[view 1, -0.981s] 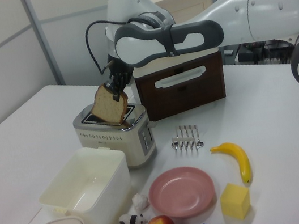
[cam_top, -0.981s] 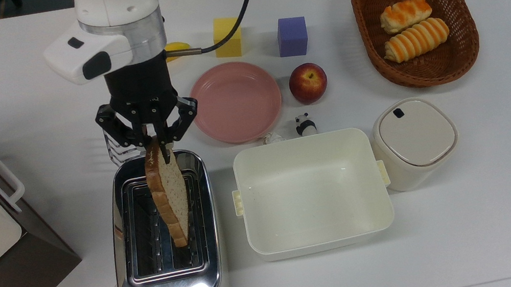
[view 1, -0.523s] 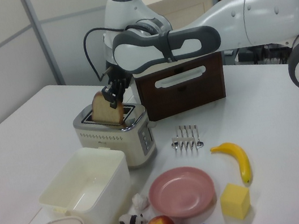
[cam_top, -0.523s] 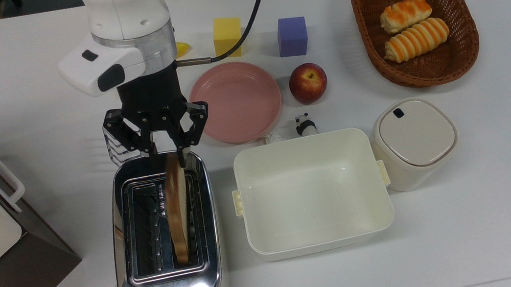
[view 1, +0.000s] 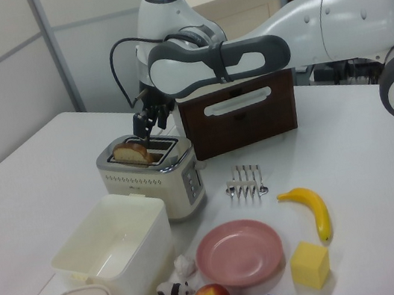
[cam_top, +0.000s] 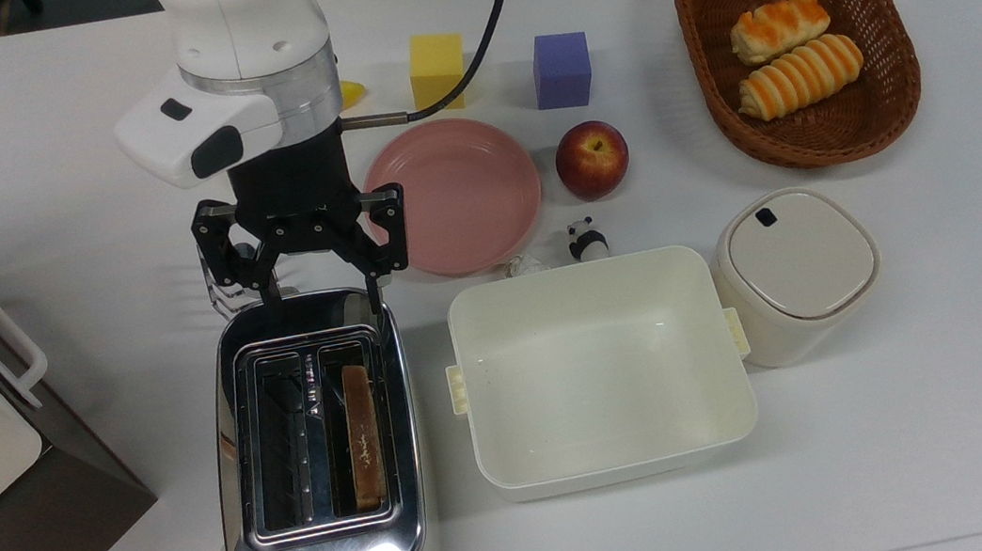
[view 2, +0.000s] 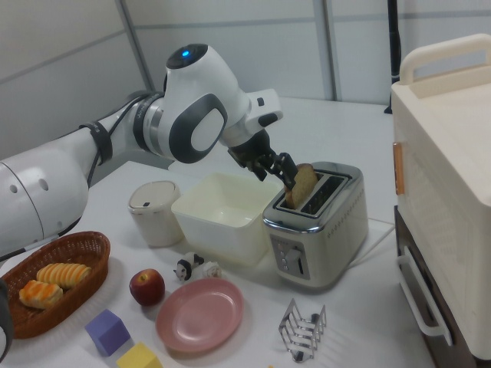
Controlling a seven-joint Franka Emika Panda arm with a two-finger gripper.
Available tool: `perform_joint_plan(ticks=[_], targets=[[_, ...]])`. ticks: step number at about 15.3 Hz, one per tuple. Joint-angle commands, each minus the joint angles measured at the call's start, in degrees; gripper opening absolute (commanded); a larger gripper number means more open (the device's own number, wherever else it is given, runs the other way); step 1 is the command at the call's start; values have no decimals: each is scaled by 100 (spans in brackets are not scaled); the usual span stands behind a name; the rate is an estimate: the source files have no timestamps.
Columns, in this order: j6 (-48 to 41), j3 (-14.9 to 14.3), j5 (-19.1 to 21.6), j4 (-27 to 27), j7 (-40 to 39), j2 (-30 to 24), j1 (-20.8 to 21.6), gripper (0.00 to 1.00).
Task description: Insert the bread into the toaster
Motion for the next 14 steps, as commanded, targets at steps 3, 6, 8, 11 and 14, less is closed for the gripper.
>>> perform_joint_plan(ticks=[3, 6, 8, 11, 14], targets=[[-800, -8, -90, -170, 138, -362, 76, 90], [-1257, -8, -99, -170, 129, -512, 67, 100], [-1617, -17, -99, -170, 129, -617, 58, 100], [-2153, -17, -151, -170, 129, -715, 67, 100], [-2619, -8, -231, -222, 129, -837, 76, 100]])
